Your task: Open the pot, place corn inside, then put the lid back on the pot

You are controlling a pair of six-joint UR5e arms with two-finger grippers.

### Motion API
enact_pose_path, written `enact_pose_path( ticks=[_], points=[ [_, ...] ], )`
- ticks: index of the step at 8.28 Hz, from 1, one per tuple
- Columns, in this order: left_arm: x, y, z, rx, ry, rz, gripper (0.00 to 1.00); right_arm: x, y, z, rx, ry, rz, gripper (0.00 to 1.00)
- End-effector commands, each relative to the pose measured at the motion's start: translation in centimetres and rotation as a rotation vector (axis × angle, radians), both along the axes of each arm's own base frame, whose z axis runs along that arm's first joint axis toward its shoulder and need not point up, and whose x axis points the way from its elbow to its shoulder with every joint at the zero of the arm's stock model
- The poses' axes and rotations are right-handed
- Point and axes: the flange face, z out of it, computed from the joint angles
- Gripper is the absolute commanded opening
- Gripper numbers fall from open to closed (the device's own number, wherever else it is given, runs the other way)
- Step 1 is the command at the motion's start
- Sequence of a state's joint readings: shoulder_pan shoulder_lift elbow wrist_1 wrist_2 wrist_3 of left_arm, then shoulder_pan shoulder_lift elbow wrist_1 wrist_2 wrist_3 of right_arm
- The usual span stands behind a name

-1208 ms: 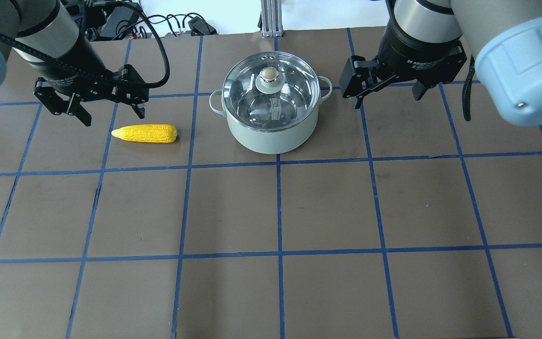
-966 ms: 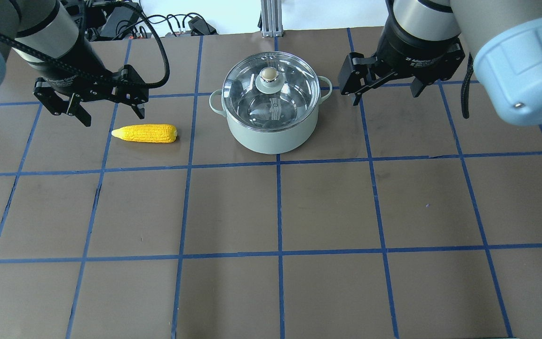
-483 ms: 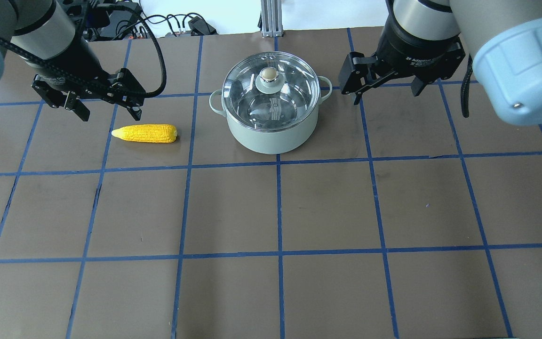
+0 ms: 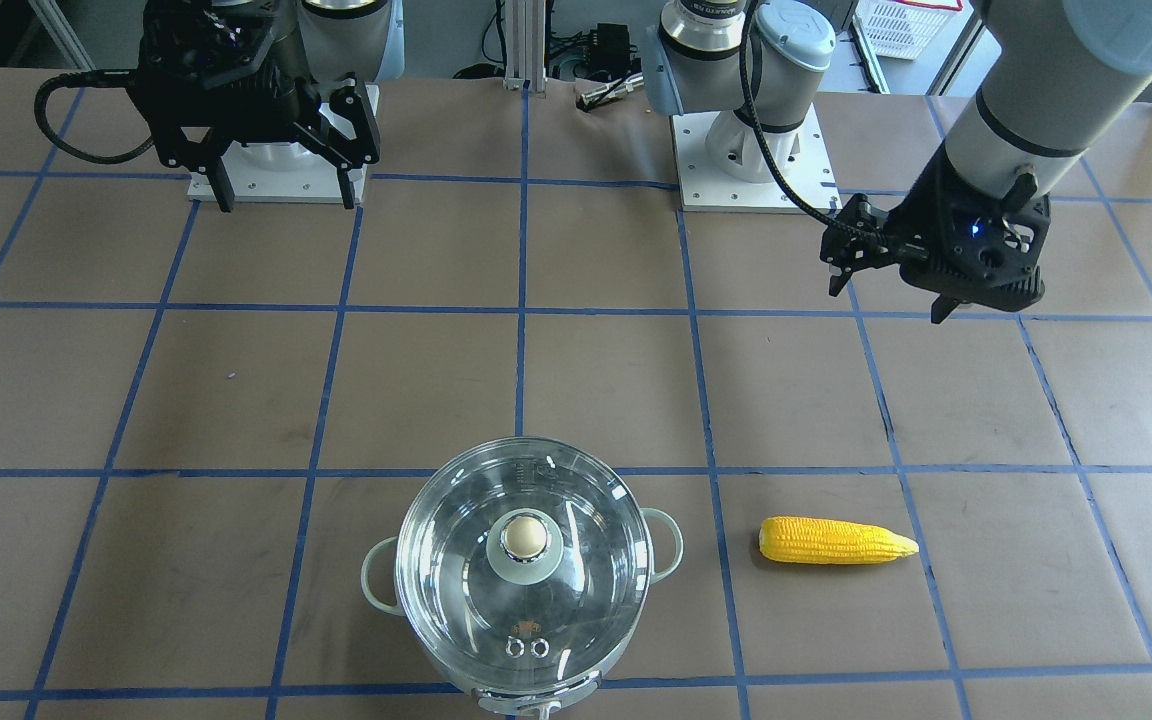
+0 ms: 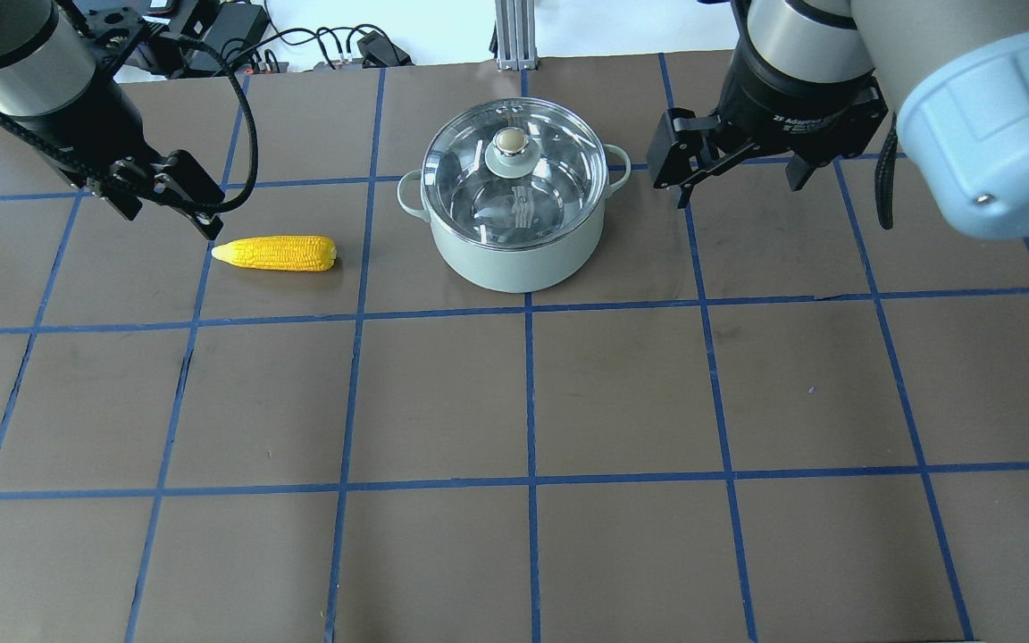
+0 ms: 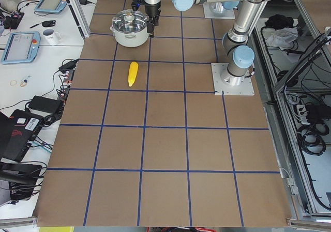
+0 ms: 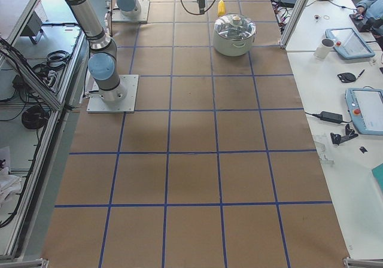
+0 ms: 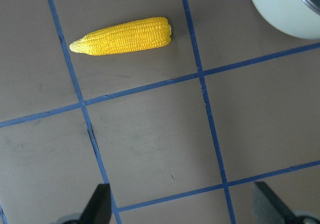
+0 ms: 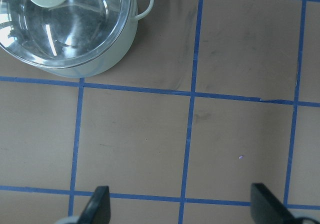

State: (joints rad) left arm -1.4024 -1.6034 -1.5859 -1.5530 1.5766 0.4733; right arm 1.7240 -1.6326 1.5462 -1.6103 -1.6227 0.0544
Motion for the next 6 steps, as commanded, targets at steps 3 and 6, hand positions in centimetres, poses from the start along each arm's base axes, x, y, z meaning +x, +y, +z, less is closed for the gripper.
enact_pose_path(
  ticks=[3, 6],
  points=[
    [2.9, -6.7, -7.2, -0.038, 0.002, -0.422, 1.0, -0.4, -0.7, -1.2, 0.038, 0.019, -0.005, 1.0],
    [5.1, -10.9, -13.2, -0.065, -0.013, -0.767, 1.0, 0.9, -4.8, -3.7, 0.037, -0.046, 0.03, 1.0]
  ],
)
